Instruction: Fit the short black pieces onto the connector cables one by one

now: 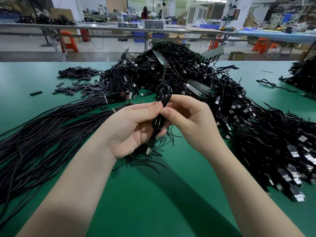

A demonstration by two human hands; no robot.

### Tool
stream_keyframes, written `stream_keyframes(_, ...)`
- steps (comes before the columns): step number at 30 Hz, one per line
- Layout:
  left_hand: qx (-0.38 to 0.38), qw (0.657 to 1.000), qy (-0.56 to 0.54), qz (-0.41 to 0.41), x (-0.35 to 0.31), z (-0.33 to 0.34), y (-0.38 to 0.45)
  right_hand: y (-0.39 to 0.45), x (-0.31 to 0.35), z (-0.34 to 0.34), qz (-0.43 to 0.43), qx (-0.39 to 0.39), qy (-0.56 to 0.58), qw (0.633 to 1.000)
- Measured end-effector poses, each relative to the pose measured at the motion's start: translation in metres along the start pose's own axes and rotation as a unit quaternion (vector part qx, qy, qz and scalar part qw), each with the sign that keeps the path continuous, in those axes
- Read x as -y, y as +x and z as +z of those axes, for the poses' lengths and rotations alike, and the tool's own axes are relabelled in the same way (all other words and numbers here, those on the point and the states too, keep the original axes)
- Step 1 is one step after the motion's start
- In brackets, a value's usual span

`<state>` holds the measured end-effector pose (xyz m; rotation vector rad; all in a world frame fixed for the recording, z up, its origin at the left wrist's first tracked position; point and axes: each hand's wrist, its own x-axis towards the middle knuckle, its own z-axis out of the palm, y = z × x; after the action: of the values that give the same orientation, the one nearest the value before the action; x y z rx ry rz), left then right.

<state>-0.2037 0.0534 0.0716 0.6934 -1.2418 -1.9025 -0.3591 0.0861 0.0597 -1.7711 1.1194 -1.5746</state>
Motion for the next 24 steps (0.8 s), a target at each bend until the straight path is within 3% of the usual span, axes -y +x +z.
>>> stream_keyframes(3, 0.016, 1.0, -0.02, 0.001, 0.002, 0.0, 0.0, 0.0, -0.001, -0.003, -0.008, 0.008, 0.012, 1.0)
stream_keyframes(7, 0.006, 0.999, -0.019, -0.028, 0.009, 0.008, 0.002, -0.004, 0.002, -0.006, 0.054, 0.044, 0.094, 0.993)
stream_keyframes(11, -0.058, 0.996, -0.054, -0.039, 0.023, 0.02, 0.007, -0.004, 0.017, -0.027, 0.102, -0.056, 0.2, 0.973)
stream_keyframes(12, -0.078, 0.994, -0.067, -0.039, 0.026, 0.021, 0.007, -0.003, 0.022, -0.041, 0.099, -0.101, 0.15, 0.978)
stream_keyframes(14, -0.117, 0.991, -0.057, -0.028, 0.032, 0.02, 0.006, -0.001, 0.026, -0.083, 0.065, -0.208, -0.107, 0.97)
stream_keyframes(15, -0.133, 0.99, -0.041, -0.014, 0.034, 0.018, 0.005, -0.002, 0.024, -0.109, 0.041, -0.243, -0.276, 0.929)
stream_keyframes(17, -0.177, 0.983, -0.02, 0.034, 0.037, 0.012, 0.005, -0.007, 0.011, -0.154, 0.04, -0.252, -0.528, 0.81)
stream_keyframes(20, -0.293, 0.947, 0.042, 0.129, 0.037, -0.007, 0.009, -0.028, -0.026, -0.185, 0.224, -0.127, -0.69, 0.677)
stream_keyframes(22, -0.355, 0.899, 0.176, 0.187, 0.037, -0.032, 0.012, -0.046, -0.048, -0.184, 0.339, -0.037, -0.701, 0.626)
stream_keyframes(24, -0.385, 0.829, 0.332, 0.234, 0.033, -0.067, 0.011, -0.053, -0.058, -0.182, 0.356, -0.03, -0.688, 0.631)
